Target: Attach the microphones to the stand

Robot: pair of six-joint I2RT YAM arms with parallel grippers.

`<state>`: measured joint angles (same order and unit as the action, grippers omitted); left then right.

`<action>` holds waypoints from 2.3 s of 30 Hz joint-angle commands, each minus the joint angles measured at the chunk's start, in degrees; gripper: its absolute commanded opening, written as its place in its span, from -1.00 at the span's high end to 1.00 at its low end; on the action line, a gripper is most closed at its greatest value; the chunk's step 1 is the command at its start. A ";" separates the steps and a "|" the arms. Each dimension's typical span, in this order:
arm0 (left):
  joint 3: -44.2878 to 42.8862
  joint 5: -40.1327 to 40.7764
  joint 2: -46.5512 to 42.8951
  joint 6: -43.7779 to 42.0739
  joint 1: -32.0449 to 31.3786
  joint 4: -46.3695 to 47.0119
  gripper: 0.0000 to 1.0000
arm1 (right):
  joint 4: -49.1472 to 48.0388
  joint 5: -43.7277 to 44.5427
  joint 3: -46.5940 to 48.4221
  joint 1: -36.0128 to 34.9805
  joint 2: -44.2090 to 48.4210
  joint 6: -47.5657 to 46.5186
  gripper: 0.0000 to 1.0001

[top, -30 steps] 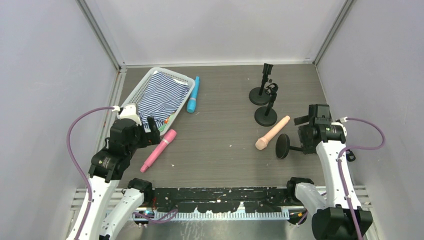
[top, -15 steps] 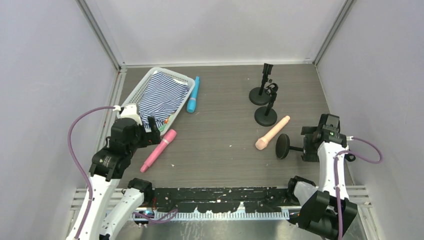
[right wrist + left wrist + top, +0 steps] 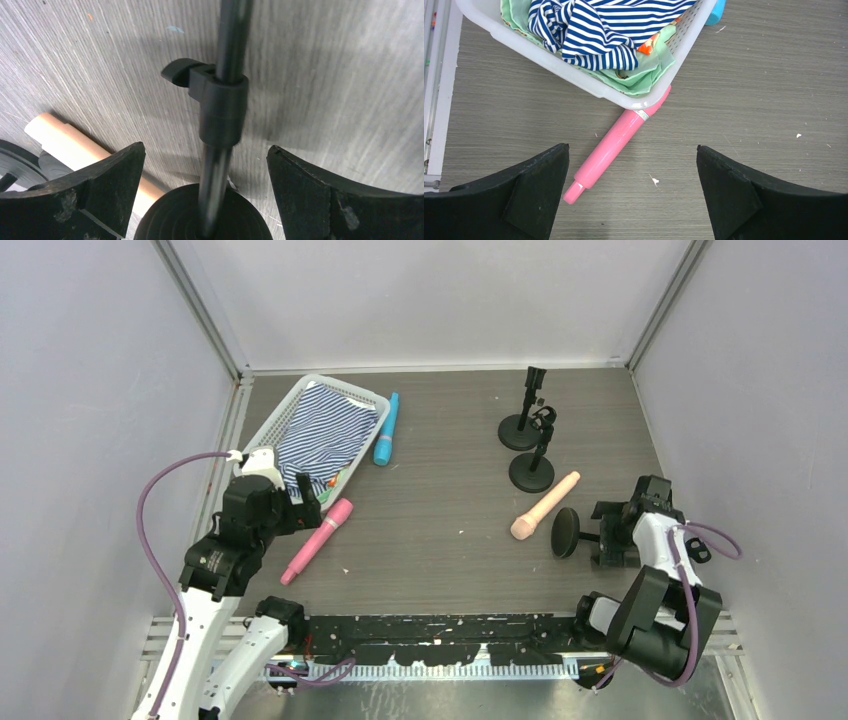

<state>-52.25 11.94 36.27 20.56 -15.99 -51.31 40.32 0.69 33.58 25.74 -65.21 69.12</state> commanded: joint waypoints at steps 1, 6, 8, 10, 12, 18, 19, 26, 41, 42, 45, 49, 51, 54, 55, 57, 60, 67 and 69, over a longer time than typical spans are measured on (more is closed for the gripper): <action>0.17 0.00 -0.18 -0.52 0.34 0.77 -0.99 | -7.50 -3.00 -0.53 0.37 -3.01 -1.98 -0.91; 0.30 0.26 -0.58 -0.44 0.34 0.78 -0.99 | -11.46 -4.82 -1.14 0.92 -8.61 -3.05 -0.84; 0.31 0.39 -0.76 -0.43 0.34 0.77 -0.99 | -12.89 -4.93 -1.35 1.11 -9.93 -3.11 -0.79; 0.39 0.49 -0.85 -0.43 0.32 0.73 -0.99 | -13.76 -4.69 -1.26 1.39 -11.02 -3.45 -0.68; 0.39 0.61 -0.85 -0.43 0.33 0.77 -1.00 | -14.11 -4.41 -1.16 1.66 -11.46 -3.69 -0.55; 0.39 0.62 -0.68 -0.34 0.34 0.77 -1.00 | -11.91 -2.27 -0.07 2.12 -7.98 -4.44 -0.15; 0.39 0.62 -0.68 -0.34 0.34 0.77 -1.00 | -11.13 -1.39 0.43 2.12 -6.81 -4.66 -0.09; 0.39 0.36 -0.59 -0.34 0.27 0.86 -1.00 | -4.29 5.61 4.65 2.12 2.18 -6.33 0.57; 0.57 -0.28 -0.84 -0.52 0.34 1.12 -0.99 | 2.13 8.87 18.38 2.12 15.75 -16.55 0.99; 0.57 -0.27 -0.93 -0.46 0.34 1.19 -0.99 | 1.68 7.52 19.38 2.12 16.14 -17.89 0.98; 0.57 -0.19 -1.03 -0.43 0.34 1.21 -1.00 | 0.88 2.70 22.71 2.06 16.90 -22.01 0.98; 0.57 0.01 -1.28 -0.34 0.34 1.12 -1.00 | -0.43 -2.96 26.48 1.80 18.94 -25.06 0.98; 0.57 -0.04 -1.58 -0.26 0.34 1.21 -1.00 | -0.94 -4.60 28.44 1.62 20.04 -26.15 0.98; 0.74 -0.99 -2.02 -0.25 0.34 1.55 -1.00 | -3.32 -8.23 30.56 1.02 22.04 -27.43 0.98; 0.74 -1.68 -2.14 -0.25 0.34 1.85 -1.00 | -4.12 -9.21 31.29 0.35 22.38 -27.72 0.98; 0.75 -3.41 -2.32 -0.17 0.34 2.35 -1.00 | -6.30 -11.37 32.29 -1.57 22.89 -27.99 0.98; -0.32 -6.50 -2.35 -0.21 0.34 2.96 -0.99 | -9.74 -13.98 33.72 -6.42 23.19 -28.01 0.98; -6.03 -17.04 -1.37 1.73 0.34 5.08 -0.99 | -11.93 -8.04 39.00 -26.58 19.25 -34.52 0.98; -7.84 -21.02 -1.16 3.18 0.34 7.00 -0.99 | -13.45 -6.52 39.59 -32.88 17.96 -35.49 0.98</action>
<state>-54.92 0.97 34.92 21.39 -15.99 -50.17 36.18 -7.94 69.10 1.30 -46.02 37.30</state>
